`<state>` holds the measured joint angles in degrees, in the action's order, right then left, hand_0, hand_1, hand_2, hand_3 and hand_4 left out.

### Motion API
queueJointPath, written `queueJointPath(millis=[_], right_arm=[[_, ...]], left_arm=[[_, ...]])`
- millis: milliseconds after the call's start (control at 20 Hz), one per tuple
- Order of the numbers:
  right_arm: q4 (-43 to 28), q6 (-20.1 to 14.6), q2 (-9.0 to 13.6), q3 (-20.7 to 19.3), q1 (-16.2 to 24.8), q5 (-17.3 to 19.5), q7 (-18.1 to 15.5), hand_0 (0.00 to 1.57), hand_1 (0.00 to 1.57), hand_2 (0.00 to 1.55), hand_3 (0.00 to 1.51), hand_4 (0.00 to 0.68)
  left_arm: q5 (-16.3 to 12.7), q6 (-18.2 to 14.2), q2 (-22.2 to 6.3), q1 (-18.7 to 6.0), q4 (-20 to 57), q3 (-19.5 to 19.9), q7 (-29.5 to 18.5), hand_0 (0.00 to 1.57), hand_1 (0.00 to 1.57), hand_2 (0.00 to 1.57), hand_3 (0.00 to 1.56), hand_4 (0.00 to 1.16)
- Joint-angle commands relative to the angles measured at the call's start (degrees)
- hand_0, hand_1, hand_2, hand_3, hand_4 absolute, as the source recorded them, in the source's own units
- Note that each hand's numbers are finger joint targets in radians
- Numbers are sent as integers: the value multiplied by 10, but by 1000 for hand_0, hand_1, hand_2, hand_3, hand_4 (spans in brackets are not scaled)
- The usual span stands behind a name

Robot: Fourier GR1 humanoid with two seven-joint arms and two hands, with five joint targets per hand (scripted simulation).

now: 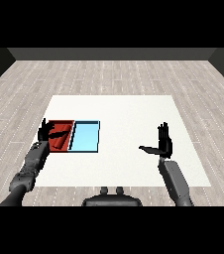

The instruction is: Pick the red can and put it in the red box

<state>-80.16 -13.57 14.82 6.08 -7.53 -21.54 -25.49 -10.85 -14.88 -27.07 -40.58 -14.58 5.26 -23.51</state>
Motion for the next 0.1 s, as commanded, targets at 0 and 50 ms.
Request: queueJointPath(millis=[0,50], right_arm=[[-43,12,3,18,10,2,12,0,0,0,0,0],[-24,10,5,10,-13,5,15,0,0,0,0,0]], left_arm=[[-36,63,43,26,-76,22,-96,0,0,0,0,0],[-34,59,34,12,-102,15,-70,0,0,0,0,0]])
